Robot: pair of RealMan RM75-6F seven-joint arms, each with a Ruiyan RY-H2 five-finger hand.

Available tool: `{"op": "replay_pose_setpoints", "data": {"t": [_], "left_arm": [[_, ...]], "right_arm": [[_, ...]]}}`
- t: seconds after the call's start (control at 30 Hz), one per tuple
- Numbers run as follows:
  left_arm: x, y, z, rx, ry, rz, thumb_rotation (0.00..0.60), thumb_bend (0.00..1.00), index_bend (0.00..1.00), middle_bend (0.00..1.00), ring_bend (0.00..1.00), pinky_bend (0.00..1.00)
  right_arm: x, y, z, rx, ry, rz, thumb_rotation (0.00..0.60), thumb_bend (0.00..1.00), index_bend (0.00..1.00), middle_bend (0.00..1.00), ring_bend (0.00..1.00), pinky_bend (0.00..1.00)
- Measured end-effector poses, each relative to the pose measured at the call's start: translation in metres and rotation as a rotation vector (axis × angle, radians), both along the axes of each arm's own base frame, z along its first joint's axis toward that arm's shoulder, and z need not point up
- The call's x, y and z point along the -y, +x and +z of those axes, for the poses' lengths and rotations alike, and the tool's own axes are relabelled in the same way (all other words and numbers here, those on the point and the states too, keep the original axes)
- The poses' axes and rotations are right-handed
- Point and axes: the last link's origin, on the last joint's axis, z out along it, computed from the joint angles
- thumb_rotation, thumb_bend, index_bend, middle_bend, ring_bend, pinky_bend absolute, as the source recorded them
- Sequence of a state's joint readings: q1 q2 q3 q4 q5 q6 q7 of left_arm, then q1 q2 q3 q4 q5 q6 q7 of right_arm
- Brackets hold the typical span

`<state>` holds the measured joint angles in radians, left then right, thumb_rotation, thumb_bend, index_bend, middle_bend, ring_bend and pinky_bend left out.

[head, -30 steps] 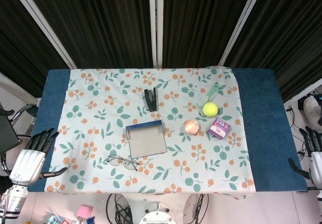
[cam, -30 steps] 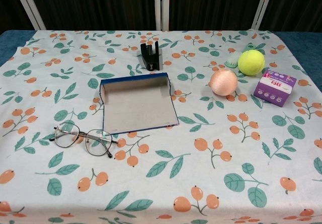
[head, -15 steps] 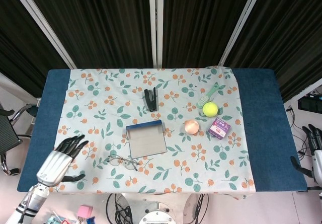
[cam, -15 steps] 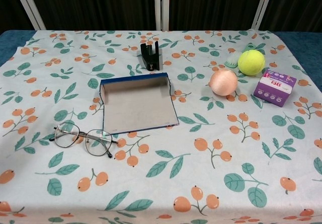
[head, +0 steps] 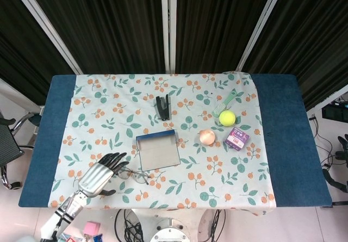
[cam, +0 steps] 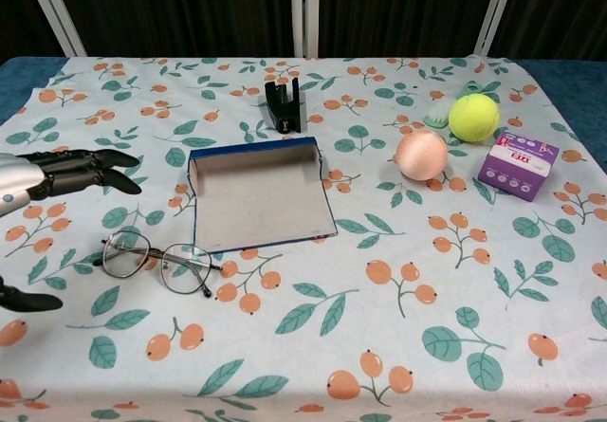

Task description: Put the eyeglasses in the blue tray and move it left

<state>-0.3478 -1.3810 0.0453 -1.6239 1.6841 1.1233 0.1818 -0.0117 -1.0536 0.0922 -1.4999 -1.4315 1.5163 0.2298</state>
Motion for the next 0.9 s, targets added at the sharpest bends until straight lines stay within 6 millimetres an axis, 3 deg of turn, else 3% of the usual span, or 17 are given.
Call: {"op": "replay_pose_setpoints", "data": {"t": [0.9], "left_arm": [[-0.034,0.027,-0.047,0.03,-0.097,0.035,0.6,0.27,0.39,0.04,0.06,0.14]], "right_arm": [[0.004,-0.004,-0.003,-0.004,0.023,-0.021,0.6,0.2,0.0,0.0,0.0,0.0]]}}
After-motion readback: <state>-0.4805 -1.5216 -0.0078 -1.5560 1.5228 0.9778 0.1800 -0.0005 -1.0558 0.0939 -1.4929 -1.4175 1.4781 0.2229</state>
